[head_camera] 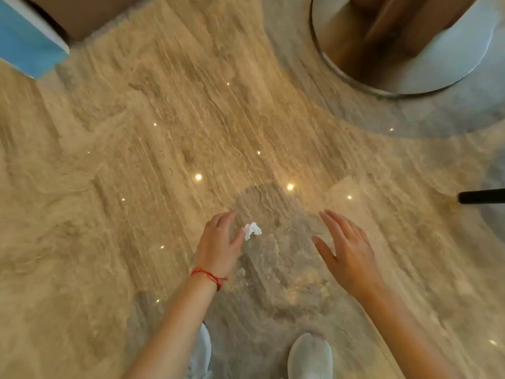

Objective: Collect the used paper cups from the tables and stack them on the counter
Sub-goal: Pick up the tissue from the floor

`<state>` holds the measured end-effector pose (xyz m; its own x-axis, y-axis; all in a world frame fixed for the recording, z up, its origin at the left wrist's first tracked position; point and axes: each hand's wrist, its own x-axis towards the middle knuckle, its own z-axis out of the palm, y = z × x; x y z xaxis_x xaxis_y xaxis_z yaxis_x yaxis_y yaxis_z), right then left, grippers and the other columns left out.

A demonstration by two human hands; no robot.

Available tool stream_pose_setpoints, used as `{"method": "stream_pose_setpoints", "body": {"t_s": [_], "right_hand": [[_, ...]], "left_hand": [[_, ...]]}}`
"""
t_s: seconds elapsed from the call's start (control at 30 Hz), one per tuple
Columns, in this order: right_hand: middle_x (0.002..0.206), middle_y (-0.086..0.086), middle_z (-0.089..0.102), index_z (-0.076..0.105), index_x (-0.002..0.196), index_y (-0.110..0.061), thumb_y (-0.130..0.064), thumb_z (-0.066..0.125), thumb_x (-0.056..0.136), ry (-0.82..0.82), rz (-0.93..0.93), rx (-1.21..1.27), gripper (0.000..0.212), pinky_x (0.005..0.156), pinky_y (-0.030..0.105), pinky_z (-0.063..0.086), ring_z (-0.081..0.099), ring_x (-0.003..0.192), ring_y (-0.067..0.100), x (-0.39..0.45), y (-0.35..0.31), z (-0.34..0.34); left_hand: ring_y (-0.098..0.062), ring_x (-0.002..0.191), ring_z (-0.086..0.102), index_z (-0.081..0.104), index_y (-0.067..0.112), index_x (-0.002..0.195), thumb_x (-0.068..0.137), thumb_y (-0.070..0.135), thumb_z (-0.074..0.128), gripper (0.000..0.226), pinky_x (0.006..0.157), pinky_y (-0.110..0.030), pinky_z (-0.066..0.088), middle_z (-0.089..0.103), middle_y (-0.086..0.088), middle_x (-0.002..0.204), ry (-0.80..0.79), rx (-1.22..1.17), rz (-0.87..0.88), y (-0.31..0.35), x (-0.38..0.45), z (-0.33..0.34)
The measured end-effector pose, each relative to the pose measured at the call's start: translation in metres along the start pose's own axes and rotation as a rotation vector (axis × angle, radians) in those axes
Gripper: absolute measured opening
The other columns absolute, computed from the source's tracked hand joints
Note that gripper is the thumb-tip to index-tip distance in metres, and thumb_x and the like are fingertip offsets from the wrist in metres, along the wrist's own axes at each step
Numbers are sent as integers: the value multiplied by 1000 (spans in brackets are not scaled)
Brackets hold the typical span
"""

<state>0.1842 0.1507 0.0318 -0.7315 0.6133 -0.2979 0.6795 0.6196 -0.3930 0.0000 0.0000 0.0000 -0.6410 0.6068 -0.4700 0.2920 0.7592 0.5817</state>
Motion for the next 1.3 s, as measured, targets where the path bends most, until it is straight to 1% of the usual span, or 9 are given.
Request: {"method": "stream_pose_setpoints", "body": {"t_s": [0.2,0.3,0.4,0.57,0.73,0.9,0.97,1.1,1.3], "right_hand": [[134,14,54,51,132,-4,-37,47,94,-18,31,8,51,100,44,39,53,122,34,19,34,56],[133,13,55,51,131,-6,-46,33,93,8,4,3,58,99,39,37,54,120,33,31,48,77],[131,12,57,52,130,-6,-45,32,93,16,-23,2,57,96,35,34,56,117,33,43,52,90],[130,13,57,53,129,-4,-45,32,93,-27,-42,7,58,97,35,35,56,118,32,44,42,86],[134,12,54,51,132,-8,-37,48,94,-46,17,47,48,100,35,31,51,123,31,20,22,36],[137,10,51,49,134,-8,-31,50,93,-43,58,77,47,103,42,37,48,126,29,-6,-21,-42],[137,9,51,48,134,-9,-32,50,93,-11,69,94,47,102,40,36,48,126,28,-15,-44,-80],[136,9,52,48,134,-8,-31,50,94,54,74,142,46,101,37,36,49,125,26,-32,-101,-152],[140,7,48,47,136,-10,-37,44,94,109,80,209,50,105,36,33,44,130,23,-68,-188,-280]], "left_hand": [[-25,111,53,58,10,119,84,34,64,43,88,-30,41,57,-10,121,62,-87,-239,-30,28,67],[-25,95,56,62,9,106,80,32,69,36,75,-28,40,56,-8,108,142,-102,-278,-41,43,91],[-20,81,51,60,9,97,78,26,71,28,69,-28,39,48,-2,99,213,-94,-266,-47,55,104],[-17,71,52,66,6,80,81,13,67,7,55,-18,34,58,-1,75,249,-221,-292,-47,57,100],[-11,63,66,67,18,67,76,14,72,11,60,-8,44,68,3,56,250,-626,-461,-14,27,52],[-23,77,68,72,9,80,75,11,73,6,73,-28,53,72,-11,77,283,-767,-472,34,-12,-21],[-24,76,68,71,7,80,75,5,73,5,69,-29,54,70,-11,77,287,-862,-485,60,-29,-56],[-9,65,67,71,7,79,75,3,73,6,55,-16,53,68,-4,73,282,-896,-426,117,-63,-123],[-10,66,65,69,19,70,74,4,74,16,54,-15,53,68,-2,73,295,-901,-308,210,-119,-251]]}}
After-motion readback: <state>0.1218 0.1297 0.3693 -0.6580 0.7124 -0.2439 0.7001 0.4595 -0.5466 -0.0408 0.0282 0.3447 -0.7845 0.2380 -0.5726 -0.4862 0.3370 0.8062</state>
